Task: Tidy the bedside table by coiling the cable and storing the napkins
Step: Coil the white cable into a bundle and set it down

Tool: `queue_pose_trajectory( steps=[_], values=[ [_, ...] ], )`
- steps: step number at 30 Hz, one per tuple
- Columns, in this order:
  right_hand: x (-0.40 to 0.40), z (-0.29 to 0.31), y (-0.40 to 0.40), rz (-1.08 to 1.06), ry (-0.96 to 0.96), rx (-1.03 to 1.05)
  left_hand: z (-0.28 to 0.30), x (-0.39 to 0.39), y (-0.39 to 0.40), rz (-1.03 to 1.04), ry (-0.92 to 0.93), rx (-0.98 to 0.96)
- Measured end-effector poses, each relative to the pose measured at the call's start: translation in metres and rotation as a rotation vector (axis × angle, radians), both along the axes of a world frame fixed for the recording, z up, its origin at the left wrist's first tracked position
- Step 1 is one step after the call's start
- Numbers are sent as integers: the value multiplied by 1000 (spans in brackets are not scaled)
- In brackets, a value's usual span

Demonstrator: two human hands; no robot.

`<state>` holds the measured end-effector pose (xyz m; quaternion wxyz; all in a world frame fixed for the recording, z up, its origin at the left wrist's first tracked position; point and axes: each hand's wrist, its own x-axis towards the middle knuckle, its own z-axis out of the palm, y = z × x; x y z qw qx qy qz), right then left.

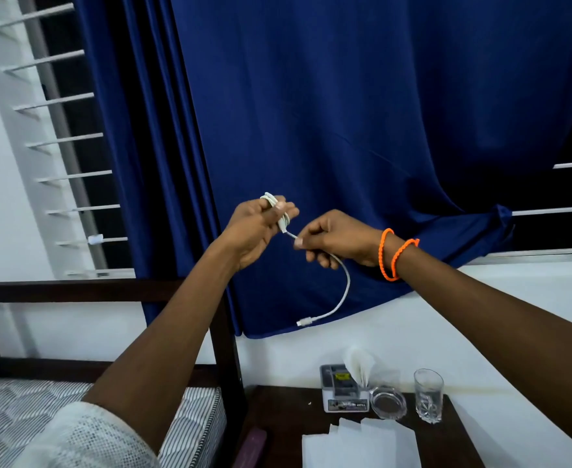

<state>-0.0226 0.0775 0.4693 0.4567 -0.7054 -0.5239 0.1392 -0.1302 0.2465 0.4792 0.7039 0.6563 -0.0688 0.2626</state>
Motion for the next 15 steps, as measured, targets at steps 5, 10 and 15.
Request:
queue_pose_trajectory(
  steps=[5, 10, 15],
  values=[
    [-10, 16, -6, -59, -361, -121, -11, 5, 8, 221, 141, 363],
    [-12, 37, -13, -81, -642, -174, -12, 1, -3, 120, 288, 356],
    [-1, 51, -17, -55, -695, -114, -15, -1, -11, 35, 431, 340]
  ],
)
